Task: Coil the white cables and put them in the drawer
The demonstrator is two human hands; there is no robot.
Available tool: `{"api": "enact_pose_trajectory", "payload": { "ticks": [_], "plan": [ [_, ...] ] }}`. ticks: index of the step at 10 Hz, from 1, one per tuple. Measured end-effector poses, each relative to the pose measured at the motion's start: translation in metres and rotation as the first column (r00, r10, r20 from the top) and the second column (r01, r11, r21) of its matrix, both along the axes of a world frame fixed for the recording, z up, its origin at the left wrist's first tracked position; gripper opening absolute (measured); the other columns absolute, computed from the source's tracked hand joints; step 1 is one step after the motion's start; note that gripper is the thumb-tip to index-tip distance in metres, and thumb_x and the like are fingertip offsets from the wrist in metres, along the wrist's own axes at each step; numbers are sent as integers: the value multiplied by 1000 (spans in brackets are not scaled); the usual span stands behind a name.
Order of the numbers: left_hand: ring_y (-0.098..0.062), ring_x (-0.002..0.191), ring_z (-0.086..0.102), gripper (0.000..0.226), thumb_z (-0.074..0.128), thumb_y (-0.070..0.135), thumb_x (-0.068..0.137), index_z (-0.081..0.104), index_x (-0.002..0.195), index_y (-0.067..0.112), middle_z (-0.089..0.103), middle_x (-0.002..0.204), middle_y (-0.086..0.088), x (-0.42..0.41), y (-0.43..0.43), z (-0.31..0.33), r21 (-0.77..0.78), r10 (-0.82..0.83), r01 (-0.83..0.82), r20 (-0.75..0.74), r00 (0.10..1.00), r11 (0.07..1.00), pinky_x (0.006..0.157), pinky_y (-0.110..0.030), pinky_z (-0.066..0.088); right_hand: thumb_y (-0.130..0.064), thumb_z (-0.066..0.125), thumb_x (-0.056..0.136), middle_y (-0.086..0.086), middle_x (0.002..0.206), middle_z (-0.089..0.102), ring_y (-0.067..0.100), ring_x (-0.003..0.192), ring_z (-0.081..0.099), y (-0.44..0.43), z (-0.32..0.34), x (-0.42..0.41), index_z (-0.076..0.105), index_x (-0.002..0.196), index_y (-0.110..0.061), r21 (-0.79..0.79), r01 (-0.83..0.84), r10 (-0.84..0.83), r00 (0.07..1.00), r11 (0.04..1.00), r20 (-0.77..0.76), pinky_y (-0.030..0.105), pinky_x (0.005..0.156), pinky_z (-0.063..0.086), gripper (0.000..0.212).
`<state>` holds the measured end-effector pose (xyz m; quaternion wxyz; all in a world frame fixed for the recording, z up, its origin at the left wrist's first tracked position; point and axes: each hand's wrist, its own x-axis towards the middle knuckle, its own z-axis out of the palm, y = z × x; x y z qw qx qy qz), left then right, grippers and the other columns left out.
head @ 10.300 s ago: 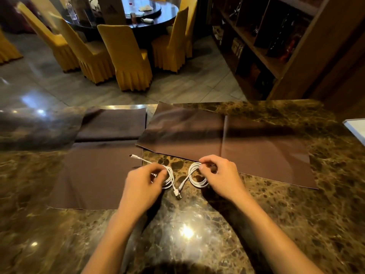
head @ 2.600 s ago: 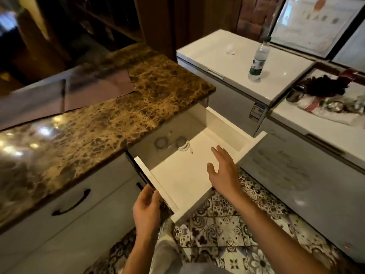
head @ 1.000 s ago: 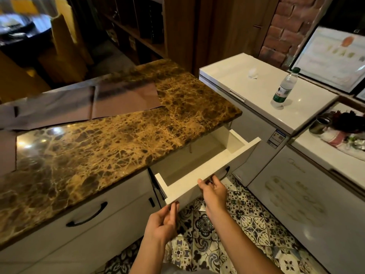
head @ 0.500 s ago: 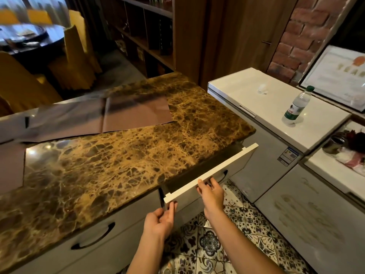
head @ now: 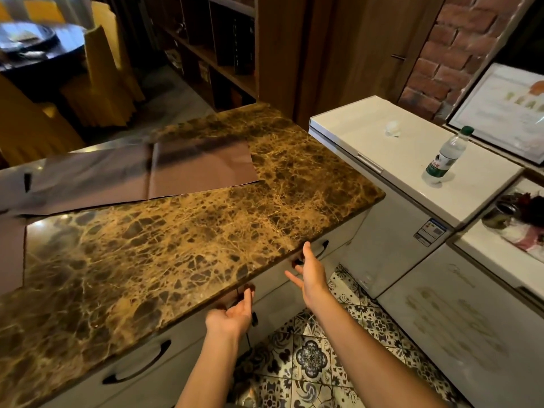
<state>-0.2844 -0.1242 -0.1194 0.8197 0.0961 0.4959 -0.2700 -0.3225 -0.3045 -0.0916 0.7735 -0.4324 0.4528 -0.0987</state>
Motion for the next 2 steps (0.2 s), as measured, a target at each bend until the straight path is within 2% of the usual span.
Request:
{"api": "enact_pose_trajectory", "payload": {
  "ticks": [1,2],
  "plan": [
    [-42,143,38,55,20,29,110,27,153,-4,38,155,-27,-14,-17,6,71,-84,78,86,993,994,109,-46,42,-50,45,101,3,145,48,22,116,58,-7,-3,-8,44,148,-17,-266,-100,69,990,959,-125,46,102,51,58],
    [-39,111,64,46,28,24,108,49,137,-6,66,123,-23,-31,-48,28,289,-396,331,206,895,899,85,-45,60,-46,44,102,7,157,39,25,140,42,-22,1,-16,37,152,-18,-691,-231,89,968,685,-235,44,114,37,58]
  ]
}}
